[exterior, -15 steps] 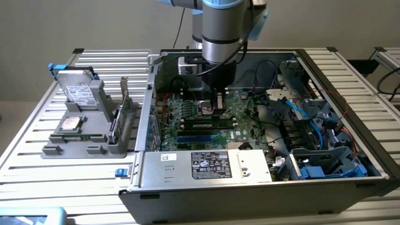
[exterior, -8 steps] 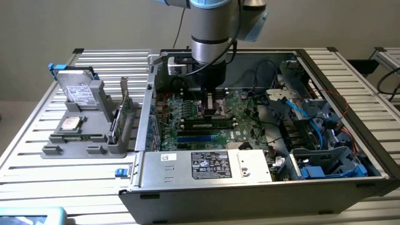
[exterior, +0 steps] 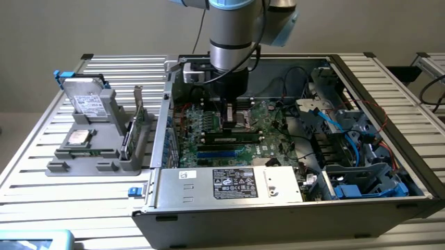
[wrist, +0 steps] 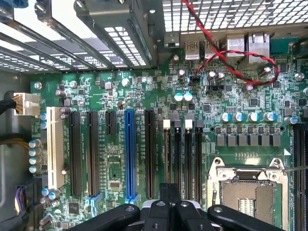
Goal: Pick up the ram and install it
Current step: 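Press down the ram until it locks into place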
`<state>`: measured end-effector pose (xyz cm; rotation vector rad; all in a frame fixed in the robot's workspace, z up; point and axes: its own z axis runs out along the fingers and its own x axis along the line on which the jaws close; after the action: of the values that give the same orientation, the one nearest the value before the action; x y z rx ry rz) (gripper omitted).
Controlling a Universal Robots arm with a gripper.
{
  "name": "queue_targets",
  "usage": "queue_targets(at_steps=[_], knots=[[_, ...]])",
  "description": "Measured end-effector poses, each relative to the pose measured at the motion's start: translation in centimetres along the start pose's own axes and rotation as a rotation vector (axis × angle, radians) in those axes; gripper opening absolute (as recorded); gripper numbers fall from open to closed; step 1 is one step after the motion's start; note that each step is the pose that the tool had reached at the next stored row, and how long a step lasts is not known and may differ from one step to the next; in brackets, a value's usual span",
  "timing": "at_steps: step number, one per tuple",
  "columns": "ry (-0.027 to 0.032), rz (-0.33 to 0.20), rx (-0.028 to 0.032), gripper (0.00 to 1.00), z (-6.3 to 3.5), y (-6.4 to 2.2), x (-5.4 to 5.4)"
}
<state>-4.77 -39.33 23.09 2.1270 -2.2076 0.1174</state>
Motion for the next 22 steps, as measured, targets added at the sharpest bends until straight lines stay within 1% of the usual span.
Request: queue_targets(at_steps=[2,5,8,17,20,22], knots=[[-0.0020,0.000,-0.0010,0.11,0.04,0.06,-0.01],[-0.0054,0.001,-0.0009,0.11,0.08,0.22,-0.02],[-0.0055,0.002,-0.0013,0.11,0.17,0.44,-0.01],[-0.0068,0.003,-0.0014,0.11,0.63,0.54,-0.05],[-0.0070,0.003,-0.0013,0.11,0.64,0.54,-0.06],[-0.0089,0.003,-0.0004,0.11,0.34,0.54,-0.05]])
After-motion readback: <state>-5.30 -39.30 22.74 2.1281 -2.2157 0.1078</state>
